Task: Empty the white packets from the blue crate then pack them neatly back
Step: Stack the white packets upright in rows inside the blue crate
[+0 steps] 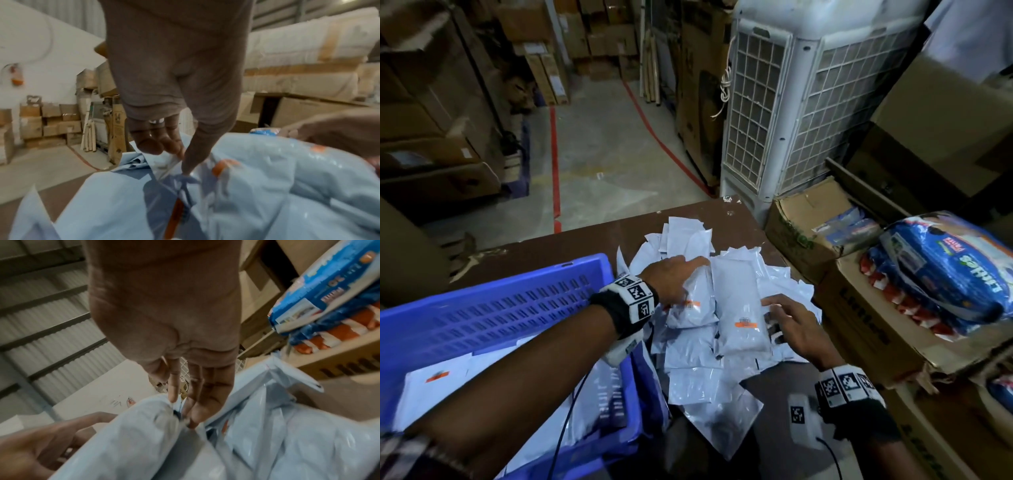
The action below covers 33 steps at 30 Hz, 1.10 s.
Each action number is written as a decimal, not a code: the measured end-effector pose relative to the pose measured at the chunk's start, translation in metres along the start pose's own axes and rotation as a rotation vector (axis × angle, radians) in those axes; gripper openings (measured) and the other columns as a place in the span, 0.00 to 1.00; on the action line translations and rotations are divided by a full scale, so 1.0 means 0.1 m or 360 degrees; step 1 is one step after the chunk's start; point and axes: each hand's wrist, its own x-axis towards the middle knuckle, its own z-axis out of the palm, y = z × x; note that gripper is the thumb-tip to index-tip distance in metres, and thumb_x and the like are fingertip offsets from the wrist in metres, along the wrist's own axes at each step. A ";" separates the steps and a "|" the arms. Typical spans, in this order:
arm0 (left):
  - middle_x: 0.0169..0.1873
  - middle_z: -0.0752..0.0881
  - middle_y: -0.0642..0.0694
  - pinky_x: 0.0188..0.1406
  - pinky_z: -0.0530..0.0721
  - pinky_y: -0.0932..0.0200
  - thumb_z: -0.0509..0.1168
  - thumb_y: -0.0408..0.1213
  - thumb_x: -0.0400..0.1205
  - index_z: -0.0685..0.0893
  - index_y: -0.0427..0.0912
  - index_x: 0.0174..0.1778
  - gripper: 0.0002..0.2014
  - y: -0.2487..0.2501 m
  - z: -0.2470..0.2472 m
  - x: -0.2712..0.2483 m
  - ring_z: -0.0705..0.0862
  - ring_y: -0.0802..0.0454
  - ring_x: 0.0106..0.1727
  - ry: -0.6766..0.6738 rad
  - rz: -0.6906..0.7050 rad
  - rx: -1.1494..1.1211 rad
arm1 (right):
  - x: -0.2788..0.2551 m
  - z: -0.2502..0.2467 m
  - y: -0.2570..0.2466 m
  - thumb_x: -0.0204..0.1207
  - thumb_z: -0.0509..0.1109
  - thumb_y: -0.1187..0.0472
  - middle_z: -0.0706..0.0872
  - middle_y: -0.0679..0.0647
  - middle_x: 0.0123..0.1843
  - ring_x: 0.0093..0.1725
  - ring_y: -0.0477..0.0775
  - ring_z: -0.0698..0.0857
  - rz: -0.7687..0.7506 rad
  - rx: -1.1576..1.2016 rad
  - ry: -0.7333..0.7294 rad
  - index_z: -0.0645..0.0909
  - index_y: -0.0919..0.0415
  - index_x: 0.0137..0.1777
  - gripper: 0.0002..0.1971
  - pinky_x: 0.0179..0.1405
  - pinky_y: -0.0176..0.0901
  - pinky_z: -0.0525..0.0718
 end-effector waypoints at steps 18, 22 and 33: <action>0.78 0.67 0.39 0.73 0.63 0.41 0.61 0.70 0.72 0.74 0.47 0.71 0.38 0.06 -0.05 0.16 0.65 0.36 0.78 0.0358 0.0211 0.1104 | 0.52 0.07 -0.36 0.64 0.83 0.52 0.49 0.61 0.87 0.83 0.69 0.54 -0.0860 -0.1934 -0.0519 0.54 0.35 0.83 0.53 0.77 0.66 0.69; 0.57 0.86 0.42 0.59 0.73 0.47 0.47 0.76 0.67 0.78 0.43 0.61 0.43 0.02 -0.21 0.19 0.81 0.38 0.59 0.0481 0.0089 0.0765 | 0.60 -0.04 -0.40 0.59 0.79 0.37 0.63 0.61 0.82 0.80 0.67 0.63 -0.0962 -0.1696 -0.0403 0.67 0.52 0.80 0.49 0.76 0.63 0.70; 0.65 0.83 0.36 0.62 0.78 0.45 0.52 0.79 0.73 0.73 0.43 0.65 0.43 0.11 -0.33 0.37 0.81 0.35 0.65 0.0402 -0.0524 -0.0343 | 0.60 -0.28 -0.45 0.59 0.75 0.26 0.79 0.54 0.73 0.64 0.60 0.83 -0.0646 -0.1099 -0.0167 0.61 0.48 0.78 0.51 0.60 0.52 0.84</action>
